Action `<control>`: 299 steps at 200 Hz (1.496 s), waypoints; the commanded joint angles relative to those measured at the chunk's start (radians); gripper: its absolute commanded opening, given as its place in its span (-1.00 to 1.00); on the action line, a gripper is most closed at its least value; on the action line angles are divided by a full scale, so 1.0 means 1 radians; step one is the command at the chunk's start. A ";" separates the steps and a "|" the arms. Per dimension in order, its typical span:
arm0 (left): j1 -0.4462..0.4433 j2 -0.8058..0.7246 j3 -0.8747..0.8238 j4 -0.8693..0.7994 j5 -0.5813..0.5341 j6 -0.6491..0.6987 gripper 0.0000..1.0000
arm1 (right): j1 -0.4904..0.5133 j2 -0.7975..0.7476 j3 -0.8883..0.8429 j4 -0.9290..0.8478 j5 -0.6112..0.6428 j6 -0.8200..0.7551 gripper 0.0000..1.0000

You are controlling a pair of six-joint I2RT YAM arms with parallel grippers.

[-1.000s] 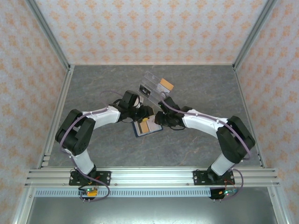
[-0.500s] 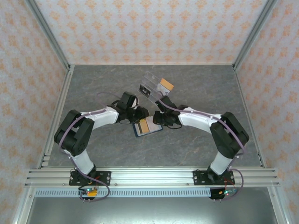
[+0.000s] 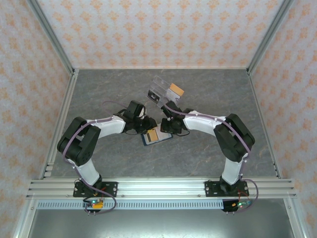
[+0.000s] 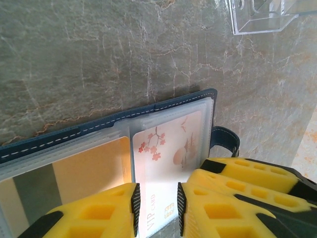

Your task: Take the credit cards out of the card holder

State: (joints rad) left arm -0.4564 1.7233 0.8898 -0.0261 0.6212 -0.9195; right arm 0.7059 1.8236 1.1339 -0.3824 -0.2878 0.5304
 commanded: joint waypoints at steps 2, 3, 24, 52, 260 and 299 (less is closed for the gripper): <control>0.003 0.022 -0.010 0.026 0.008 -0.009 -0.41 | 0.000 0.031 0.028 -0.053 0.012 -0.007 -0.39; 0.003 0.022 -0.010 0.026 0.008 -0.009 -0.41 | 0.000 0.031 0.028 -0.053 0.012 -0.007 -0.39; 0.003 0.026 -0.022 0.025 -0.009 -0.003 -0.38 | -0.001 0.042 0.028 -0.056 0.010 -0.006 -0.40; 0.002 0.032 -0.031 0.028 -0.012 -0.001 -0.36 | -0.001 0.056 0.030 -0.051 -0.021 -0.002 -0.42; 0.016 0.019 -0.052 0.120 0.068 0.022 -0.73 | -0.011 0.080 0.025 -0.056 -0.047 0.030 -0.55; 0.024 0.009 -0.046 0.115 0.075 0.039 -0.83 | -0.010 0.089 0.029 -0.072 -0.037 0.033 -0.58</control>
State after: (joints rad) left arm -0.4389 1.7561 0.8467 0.0639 0.6727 -0.9108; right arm 0.6945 1.8641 1.1610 -0.4004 -0.3477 0.5503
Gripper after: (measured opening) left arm 0.102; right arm 0.214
